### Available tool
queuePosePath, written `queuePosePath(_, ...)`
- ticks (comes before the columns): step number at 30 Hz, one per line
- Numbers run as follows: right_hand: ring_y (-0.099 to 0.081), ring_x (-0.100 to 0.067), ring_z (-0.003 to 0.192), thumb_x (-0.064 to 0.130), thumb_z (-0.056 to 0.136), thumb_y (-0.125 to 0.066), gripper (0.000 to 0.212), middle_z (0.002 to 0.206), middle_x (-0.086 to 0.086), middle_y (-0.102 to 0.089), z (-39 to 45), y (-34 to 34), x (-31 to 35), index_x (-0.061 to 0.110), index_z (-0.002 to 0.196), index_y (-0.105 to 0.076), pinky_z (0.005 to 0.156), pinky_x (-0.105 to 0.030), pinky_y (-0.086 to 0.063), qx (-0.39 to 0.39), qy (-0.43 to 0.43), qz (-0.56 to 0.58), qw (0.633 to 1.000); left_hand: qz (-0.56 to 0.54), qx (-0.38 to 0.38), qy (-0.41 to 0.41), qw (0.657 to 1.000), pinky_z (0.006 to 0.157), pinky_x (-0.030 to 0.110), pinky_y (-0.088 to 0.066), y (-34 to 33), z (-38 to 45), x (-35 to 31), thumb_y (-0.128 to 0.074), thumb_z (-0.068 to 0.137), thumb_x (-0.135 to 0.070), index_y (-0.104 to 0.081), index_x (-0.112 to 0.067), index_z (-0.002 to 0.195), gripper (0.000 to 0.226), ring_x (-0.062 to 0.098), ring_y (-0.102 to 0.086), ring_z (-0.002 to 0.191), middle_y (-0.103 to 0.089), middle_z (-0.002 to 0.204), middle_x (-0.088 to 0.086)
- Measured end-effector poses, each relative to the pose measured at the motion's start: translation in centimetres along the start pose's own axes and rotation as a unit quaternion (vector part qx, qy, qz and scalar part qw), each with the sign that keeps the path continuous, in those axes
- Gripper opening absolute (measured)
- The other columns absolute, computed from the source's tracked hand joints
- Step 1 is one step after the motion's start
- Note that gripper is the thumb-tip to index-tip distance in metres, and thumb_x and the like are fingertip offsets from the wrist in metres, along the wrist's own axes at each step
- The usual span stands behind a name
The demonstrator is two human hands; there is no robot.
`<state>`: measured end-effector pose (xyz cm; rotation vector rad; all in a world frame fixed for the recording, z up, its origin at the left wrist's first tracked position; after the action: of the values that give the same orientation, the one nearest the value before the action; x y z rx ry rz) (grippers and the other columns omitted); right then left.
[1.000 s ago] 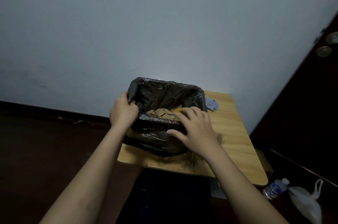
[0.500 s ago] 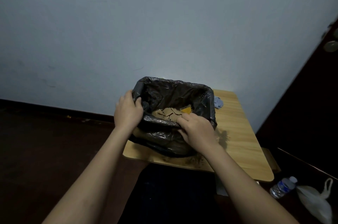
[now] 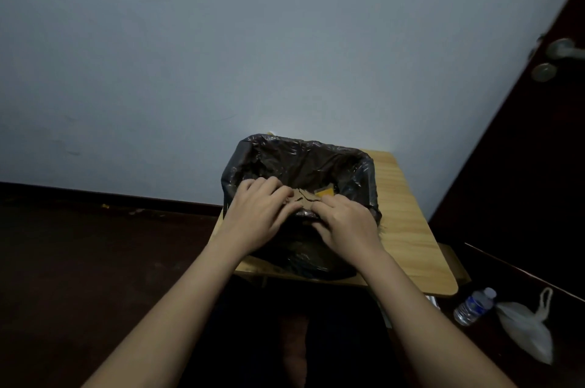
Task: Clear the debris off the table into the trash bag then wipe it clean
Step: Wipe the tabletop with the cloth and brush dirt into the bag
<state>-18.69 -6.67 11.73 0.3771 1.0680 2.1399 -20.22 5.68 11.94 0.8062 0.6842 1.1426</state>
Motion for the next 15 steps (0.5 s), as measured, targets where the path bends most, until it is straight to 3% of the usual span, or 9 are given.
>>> queuePosePath(4,-0.062,-0.021,0.064,0.016,0.055,-0.090,0.033,0.074,0.002,-0.064,-0.4,0.3,-0.6,0.015,0.081,-0.071,0.048,-0.023,-0.044,0.003,-0.007,-0.008,1.000,-0.011,0.077,-0.023,0.997,0.073,0.037,-0.047,-1.3,0.1,-1.0,-0.042,0.087,-0.062,-0.064,-0.013,0.107,0.057,0.022,-0.055,0.087,-0.059,0.096,0.004)
queuePosePath(7,-0.063,-0.021,0.064,0.017,0.054,-0.091,0.033,0.073,0.002,-0.064,-0.3,0.5,-0.7,0.015,0.079,-0.070,0.047,-0.023,-0.044,0.005,-0.007,-0.019,1.000,0.026,0.071,-0.064,0.995,0.068,0.037,-0.045,-1.3,0.3,-1.7,-0.064,0.086,-0.042,-0.063,-0.010,0.106,0.037,0.026,-0.055,0.087,-0.059,0.098,0.007)
queuePosePath(11,-0.062,-0.022,0.064,0.017,0.054,-0.090,0.032,0.072,0.001,-0.063,-0.2,0.6,-0.4,0.014,0.078,-0.069,0.047,-0.024,-0.044,-0.006,-0.005,-0.014,1.000,0.052,0.068,-0.079,0.993,0.061,0.031,-0.031,-1.1,0.7,-2.3,-0.065,0.084,-0.016,-0.064,-0.011,0.093,0.011,0.025,-0.055,0.081,-0.059,0.090,0.005)
queuePosePath(15,-0.063,-0.023,0.068,0.023,0.064,-0.086,0.024,0.073,0.001,-0.062,-0.6,0.3,-0.3,0.015,0.078,-0.068,0.050,-0.026,-0.044,0.017,-0.014,-0.001,1.000,0.042,0.069,-0.077,0.994,0.053,0.029,-0.028,-0.8,0.3,-2.4,-0.075,0.068,-0.008,-0.061,-0.013,0.076,0.018,0.024,-0.055,0.067,-0.057,0.076,0.002)
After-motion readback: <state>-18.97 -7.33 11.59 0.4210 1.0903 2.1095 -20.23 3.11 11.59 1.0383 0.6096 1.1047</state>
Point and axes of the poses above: each hand's wrist, its own z-axis towards the middle knuckle, its own y-axis out of the back of the hand, x = y × z, the point moved 8 cm from there along z, towards the middle knuckle
